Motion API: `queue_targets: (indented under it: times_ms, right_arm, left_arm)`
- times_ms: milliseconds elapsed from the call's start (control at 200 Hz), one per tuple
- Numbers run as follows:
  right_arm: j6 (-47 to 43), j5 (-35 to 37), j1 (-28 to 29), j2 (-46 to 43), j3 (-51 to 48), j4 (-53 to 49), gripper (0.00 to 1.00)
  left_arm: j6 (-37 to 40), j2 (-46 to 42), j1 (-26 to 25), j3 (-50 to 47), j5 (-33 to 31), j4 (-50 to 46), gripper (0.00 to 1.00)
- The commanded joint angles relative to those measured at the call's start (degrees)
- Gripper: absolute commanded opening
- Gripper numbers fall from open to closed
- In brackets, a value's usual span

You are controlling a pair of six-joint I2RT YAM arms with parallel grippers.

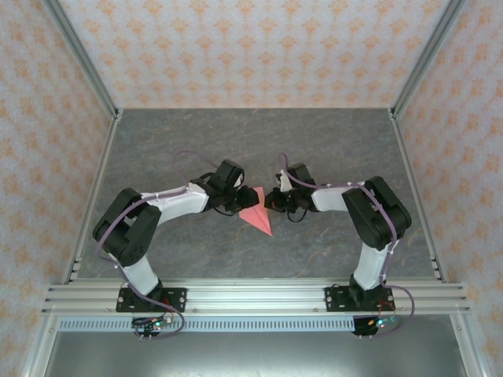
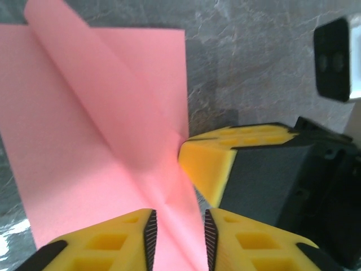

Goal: Fold a paper plane with a square sheet of paper (fold left side to right side)
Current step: Fourth fold the wing at the center of the table.

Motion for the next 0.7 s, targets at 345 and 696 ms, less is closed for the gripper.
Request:
queue_targets:
  times_ms: [345,696]
  right_arm:
    - [-2.12,5.99,0.71,0.84,-0.37,-7.63,0.05]
    - [-2.52,6.84,0.89,0.55,0.01,-8.43,0.05]
  left_arm:
    - [0.07,8.67,1.7,7.18,0.77,0.62,0.24]
    - [0.18,10.48,1.67,5.5,0.36,0.98,0.24]
